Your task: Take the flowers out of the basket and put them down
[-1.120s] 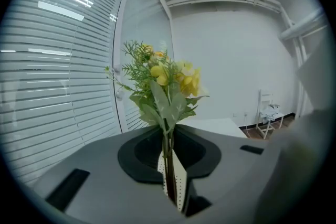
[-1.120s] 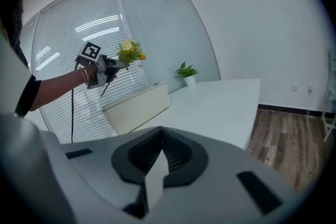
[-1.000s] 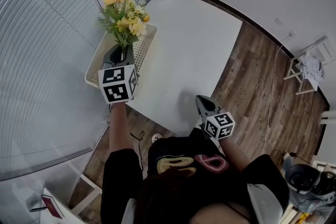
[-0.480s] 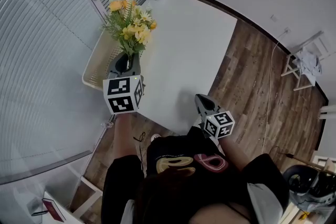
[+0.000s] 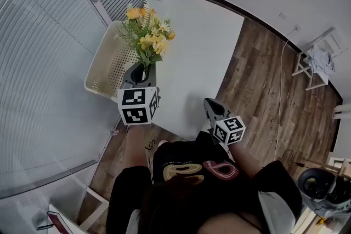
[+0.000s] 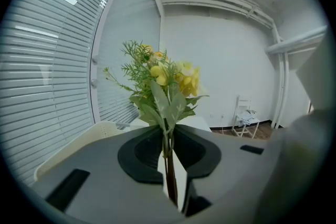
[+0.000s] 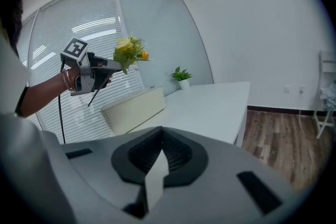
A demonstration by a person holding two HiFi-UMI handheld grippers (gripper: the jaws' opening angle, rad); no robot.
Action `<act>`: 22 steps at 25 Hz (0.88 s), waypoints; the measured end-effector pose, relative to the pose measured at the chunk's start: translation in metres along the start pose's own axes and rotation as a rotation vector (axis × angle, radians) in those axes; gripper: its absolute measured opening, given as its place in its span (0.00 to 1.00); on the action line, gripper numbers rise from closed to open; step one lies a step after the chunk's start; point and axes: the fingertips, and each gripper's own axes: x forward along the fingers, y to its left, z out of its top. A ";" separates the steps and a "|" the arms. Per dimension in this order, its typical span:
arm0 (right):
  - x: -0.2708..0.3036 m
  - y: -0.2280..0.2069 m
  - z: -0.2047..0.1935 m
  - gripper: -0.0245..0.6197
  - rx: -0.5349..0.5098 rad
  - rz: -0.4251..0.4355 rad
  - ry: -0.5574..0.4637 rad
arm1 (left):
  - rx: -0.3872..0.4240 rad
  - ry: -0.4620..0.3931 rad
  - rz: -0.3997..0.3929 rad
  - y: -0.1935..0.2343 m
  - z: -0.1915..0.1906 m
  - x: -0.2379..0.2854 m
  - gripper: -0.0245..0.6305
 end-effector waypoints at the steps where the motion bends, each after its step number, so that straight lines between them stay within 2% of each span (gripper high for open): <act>1: 0.000 0.000 -0.001 0.05 0.002 -0.003 0.000 | 0.001 0.007 -0.009 -0.004 -0.003 0.002 0.13; 7: -0.004 0.001 -0.004 0.05 -0.009 -0.020 0.001 | 0.025 0.063 -0.032 -0.022 -0.025 0.007 0.13; 14: -0.011 -0.004 -0.008 0.05 -0.018 -0.042 0.010 | -0.025 0.123 -0.068 -0.031 -0.055 0.015 0.13; 22: -0.017 -0.009 -0.010 0.05 -0.016 -0.067 0.016 | -0.039 0.183 -0.090 -0.038 -0.086 0.029 0.13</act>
